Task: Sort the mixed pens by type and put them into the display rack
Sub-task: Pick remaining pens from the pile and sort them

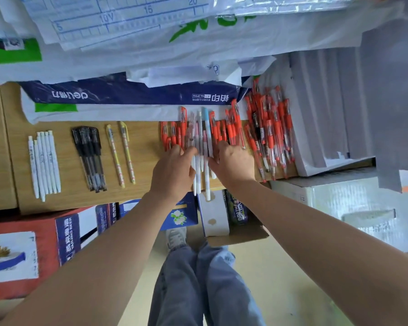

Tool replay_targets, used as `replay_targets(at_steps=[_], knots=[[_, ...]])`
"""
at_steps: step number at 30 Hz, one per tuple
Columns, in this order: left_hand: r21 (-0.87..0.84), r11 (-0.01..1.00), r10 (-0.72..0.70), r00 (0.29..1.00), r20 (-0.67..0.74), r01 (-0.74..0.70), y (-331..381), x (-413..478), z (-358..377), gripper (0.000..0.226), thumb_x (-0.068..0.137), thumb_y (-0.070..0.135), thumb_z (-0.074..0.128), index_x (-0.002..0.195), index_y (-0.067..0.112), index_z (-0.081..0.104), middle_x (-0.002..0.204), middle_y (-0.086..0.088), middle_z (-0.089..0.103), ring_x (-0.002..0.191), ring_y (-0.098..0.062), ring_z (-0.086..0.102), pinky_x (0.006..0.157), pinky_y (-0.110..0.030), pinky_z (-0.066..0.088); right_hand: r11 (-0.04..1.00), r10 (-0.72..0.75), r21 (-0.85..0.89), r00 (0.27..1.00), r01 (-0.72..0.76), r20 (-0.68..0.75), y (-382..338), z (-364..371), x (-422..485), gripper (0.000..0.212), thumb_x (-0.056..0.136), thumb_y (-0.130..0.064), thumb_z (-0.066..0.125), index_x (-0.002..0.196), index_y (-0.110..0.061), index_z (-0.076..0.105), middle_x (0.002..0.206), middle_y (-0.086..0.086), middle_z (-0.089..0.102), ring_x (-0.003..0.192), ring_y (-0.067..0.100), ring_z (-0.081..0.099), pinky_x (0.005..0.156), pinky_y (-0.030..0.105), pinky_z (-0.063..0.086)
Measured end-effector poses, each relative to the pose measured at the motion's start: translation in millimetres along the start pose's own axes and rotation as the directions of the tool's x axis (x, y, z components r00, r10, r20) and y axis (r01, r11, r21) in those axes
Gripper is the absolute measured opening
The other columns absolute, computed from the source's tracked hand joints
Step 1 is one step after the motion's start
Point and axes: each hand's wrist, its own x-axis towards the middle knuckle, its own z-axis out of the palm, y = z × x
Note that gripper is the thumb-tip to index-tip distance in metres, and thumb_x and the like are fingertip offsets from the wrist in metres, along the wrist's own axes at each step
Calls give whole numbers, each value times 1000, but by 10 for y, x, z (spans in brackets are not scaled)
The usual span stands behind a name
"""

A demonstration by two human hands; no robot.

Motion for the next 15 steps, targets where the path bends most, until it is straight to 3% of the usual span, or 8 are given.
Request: replay_targets(at_steps=[5, 8, 11, 14, 15], knots=[[-14, 999, -40, 998, -40, 40, -60, 2, 15, 34, 91, 13, 51, 123, 22, 51, 104, -5, 53, 96, -24, 54, 64, -33, 42, 999, 41, -7, 999, -41, 24, -23, -14, 14, 29, 92, -36, 55, 98, -8, 58, 79, 3, 52, 74, 24, 58, 59, 30, 42], [-64, 998, -20, 1000, -18, 19, -117, 25, 21, 30, 92, 14, 50, 121, 22, 52, 103, -4, 54, 92, -24, 54, 64, -33, 41, 981, 129, 140, 991, -131, 20, -19, -16, 53, 25, 85, -33, 61, 85, -8, 59, 75, 5, 58, 68, 23, 56, 55, 27, 39], [-288, 954, -85, 996, 5, 83, -153, 46, 18, 23, 96, 17, 48, 117, 20, 57, 105, -2, 60, 86, -22, 58, 69, -37, 49, 924, 151, 358, 988, -137, -12, 35, -31, 40, 19, 80, -28, 64, 76, -11, 58, 64, 2, 58, 57, 16, 52, 51, 25, 43], [-574, 801, -162, 985, 63, 169, -112, 79, -10, 28, 99, 29, 47, 119, 14, 60, 113, -1, 66, 102, -18, 62, 88, -36, 51, 910, 16, 411, 996, -48, 83, 50, -89, -80, 12, 80, -22, 66, 79, -11, 60, 59, -6, 52, 52, 6, 45, 49, 20, 39], [-648, 735, -176, 979, 99, 198, -73, 94, -35, 32, 99, 32, 48, 119, 11, 61, 110, 0, 66, 102, -16, 61, 88, -32, 50, 912, -46, 411, 991, -8, 123, 38, -99, -121, 12, 81, -22, 66, 81, -11, 61, 61, -6, 54, 53, 4, 45, 51, 19, 39]])
